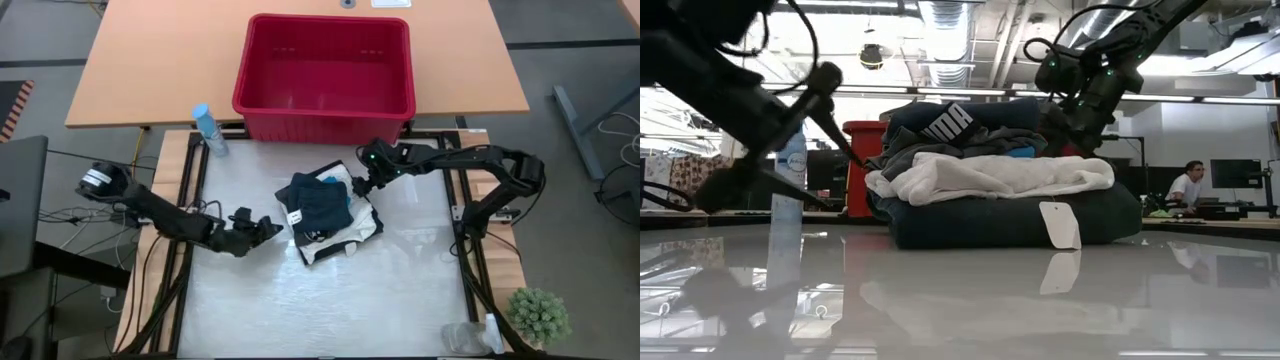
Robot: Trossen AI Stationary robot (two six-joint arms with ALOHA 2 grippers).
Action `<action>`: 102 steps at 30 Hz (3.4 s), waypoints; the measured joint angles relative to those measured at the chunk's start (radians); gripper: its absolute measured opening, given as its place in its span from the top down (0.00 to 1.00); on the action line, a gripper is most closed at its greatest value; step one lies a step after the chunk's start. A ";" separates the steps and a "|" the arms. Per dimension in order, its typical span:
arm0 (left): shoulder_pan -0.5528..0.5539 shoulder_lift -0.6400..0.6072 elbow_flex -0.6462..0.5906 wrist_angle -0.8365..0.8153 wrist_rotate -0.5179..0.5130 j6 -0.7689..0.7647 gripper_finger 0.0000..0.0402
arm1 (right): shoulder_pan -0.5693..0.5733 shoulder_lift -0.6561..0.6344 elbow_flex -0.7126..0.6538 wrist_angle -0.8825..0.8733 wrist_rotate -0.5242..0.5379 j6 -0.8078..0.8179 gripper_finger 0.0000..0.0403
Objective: Fold laundry
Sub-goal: Put the stacked clothes into the red bin
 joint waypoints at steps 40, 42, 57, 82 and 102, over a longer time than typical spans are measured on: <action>0.363 0.467 0.156 0.448 0.246 0.389 0.34 | 0.027 0.032 -0.232 0.335 0.041 0.182 0.21; 0.369 0.473 0.174 0.434 0.259 0.410 0.34 | 0.039 0.073 -0.231 0.350 0.038 0.203 0.21; 0.405 0.483 0.212 0.282 0.357 0.438 0.46 | 0.070 0.205 -0.231 0.562 -0.048 0.312 0.44; 0.486 0.369 0.313 0.145 0.523 0.403 0.81 | 0.030 0.035 -0.080 0.337 -0.096 0.236 0.64; 0.559 0.170 0.600 -0.325 0.589 0.429 0.81 | 0.021 0.028 0.331 -0.091 -0.111 0.070 0.65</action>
